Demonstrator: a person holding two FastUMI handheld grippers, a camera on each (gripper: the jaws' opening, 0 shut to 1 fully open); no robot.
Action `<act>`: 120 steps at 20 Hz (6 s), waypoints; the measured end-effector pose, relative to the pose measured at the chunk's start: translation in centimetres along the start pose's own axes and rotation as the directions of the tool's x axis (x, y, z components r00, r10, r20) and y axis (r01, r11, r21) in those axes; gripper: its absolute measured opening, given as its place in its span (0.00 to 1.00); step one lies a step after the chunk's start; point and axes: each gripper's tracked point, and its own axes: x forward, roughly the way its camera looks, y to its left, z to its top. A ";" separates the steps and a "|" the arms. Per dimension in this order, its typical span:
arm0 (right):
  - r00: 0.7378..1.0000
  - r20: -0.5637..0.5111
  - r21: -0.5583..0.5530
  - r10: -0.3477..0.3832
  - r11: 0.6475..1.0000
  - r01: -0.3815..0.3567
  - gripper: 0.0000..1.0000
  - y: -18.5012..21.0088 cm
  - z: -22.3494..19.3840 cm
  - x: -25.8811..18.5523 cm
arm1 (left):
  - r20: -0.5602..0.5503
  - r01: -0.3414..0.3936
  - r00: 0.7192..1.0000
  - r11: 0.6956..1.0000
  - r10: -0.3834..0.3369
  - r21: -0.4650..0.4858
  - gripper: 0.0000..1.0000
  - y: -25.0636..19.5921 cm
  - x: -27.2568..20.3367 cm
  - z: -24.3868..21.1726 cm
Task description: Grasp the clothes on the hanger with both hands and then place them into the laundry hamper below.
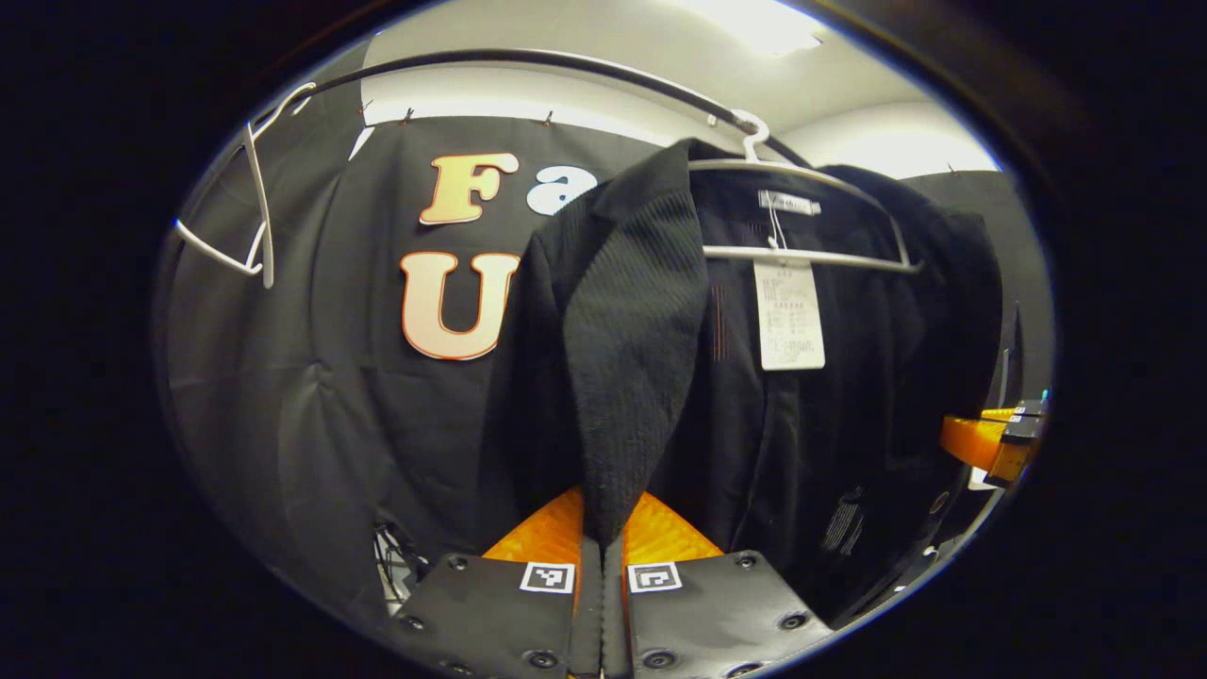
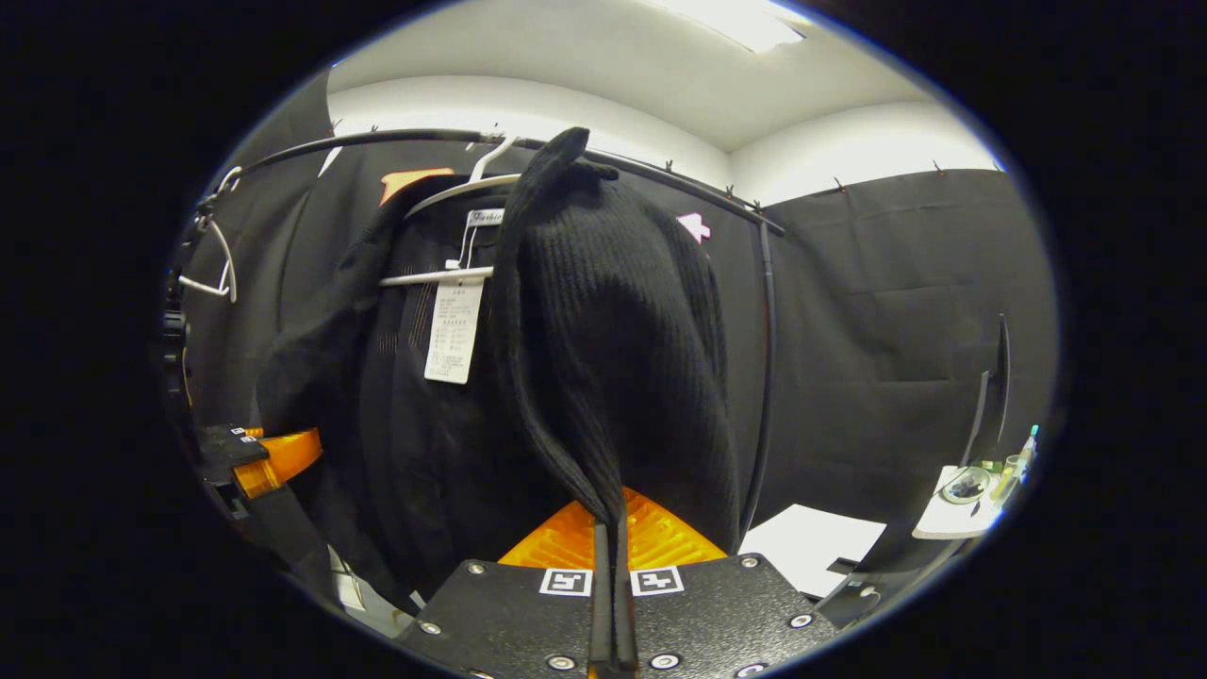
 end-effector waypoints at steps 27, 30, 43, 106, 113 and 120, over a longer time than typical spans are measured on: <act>0.965 0.173 0.109 -0.195 0.978 0.178 0.00 -11.4 9.0 7.6 | 0.517 -0.393 0.768 0.916 0.378 -0.086 0.07 12.8 2.1 21.9; 0.976 0.147 0.114 -0.163 0.983 0.147 0.00 -9.5 7.2 8.5 | 0.527 -0.420 0.749 0.903 0.401 -0.091 0.07 13.4 2.1 22.7; 0.997 0.076 0.105 -0.025 0.994 0.016 0.00 -2.0 2.9 8.7 | 0.508 -0.488 0.733 0.870 0.453 -0.070 0.07 16.1 6.2 22.1; 0.760 -0.572 0.153 0.309 0.950 -0.272 0.59 14.4 -26.7 -2.1 | -0.711 0.069 0.698 0.996 -0.083 -0.049 0.86 -4.8 -5.4 -29.9; 0.793 -0.536 0.141 0.289 0.957 -0.253 0.85 13.8 -24.5 -1.7 | -0.639 0.079 0.763 0.996 -0.091 -0.047 0.97 -5.5 -4.4 -26.4; 0.920 -0.328 0.114 0.214 0.976 -0.186 0.91 11.3 -14.7 0.8 | -0.461 0.067 0.883 0.995 -0.093 -0.071 1.00 -5.4 -2.2 -16.1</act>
